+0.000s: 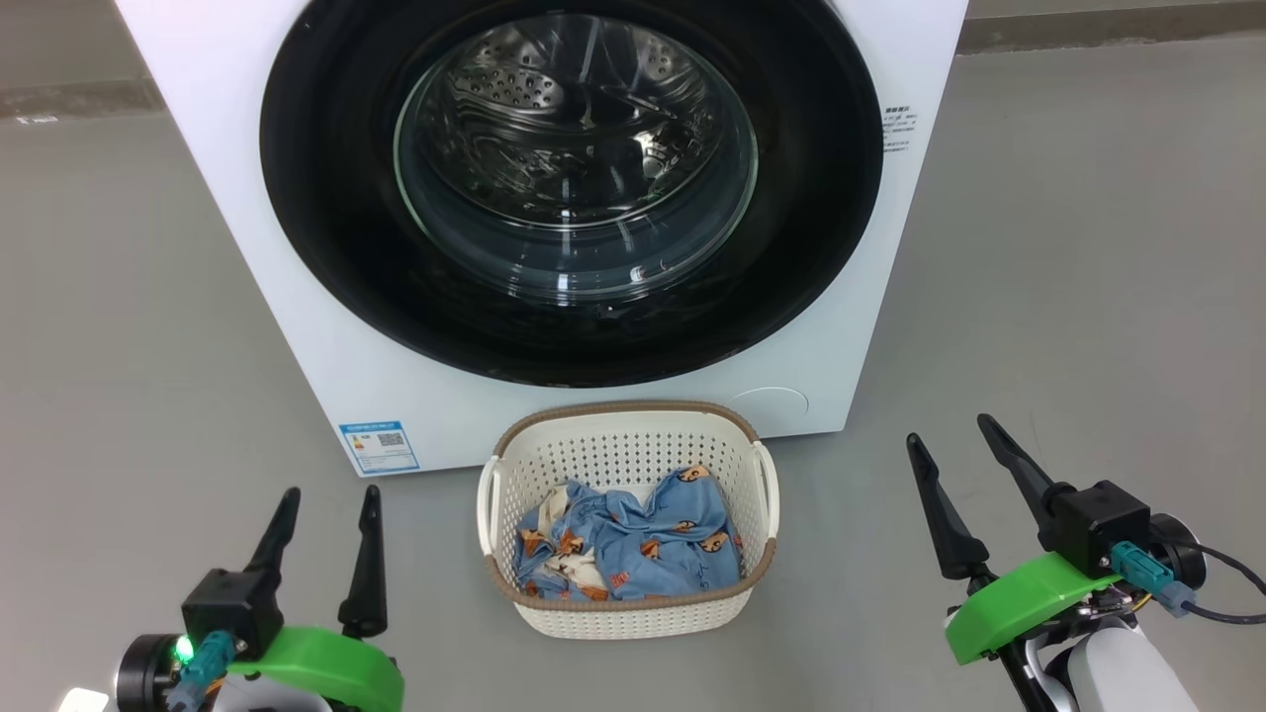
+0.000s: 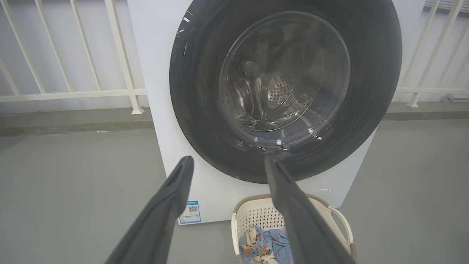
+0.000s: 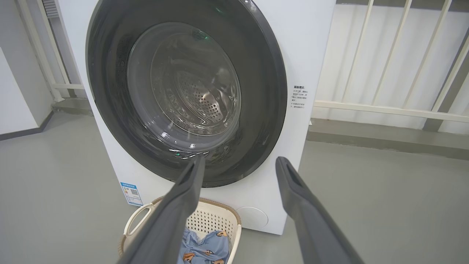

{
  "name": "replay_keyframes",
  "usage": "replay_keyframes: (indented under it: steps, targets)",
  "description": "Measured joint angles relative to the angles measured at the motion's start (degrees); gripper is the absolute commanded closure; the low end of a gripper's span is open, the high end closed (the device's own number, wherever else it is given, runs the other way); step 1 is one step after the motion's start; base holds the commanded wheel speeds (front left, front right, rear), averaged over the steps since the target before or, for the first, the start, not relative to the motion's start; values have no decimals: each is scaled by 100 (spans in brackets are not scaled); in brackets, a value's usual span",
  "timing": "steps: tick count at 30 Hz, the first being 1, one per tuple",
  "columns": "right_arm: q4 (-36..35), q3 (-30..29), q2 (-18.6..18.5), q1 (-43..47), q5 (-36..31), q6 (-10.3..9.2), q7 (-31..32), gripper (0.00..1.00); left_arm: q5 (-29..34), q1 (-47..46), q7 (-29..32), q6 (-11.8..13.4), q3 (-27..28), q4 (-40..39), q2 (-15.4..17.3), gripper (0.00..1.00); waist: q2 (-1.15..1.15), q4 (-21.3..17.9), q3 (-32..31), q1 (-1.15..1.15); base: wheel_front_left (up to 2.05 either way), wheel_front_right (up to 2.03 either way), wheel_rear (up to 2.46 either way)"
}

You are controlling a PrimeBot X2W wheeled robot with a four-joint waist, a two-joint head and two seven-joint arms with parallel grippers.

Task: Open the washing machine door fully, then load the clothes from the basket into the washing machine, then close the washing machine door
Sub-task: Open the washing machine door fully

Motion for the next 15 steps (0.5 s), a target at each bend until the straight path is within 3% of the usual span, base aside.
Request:
replay_keyframes:
  steps: [15]
  targets:
    - [14, -3, 1, 0, 89, 0, 0, 0, -13, -1, 0, 0, 3, 34, -2, 0, 0, 3, -22, 0, 0, 0, 0]
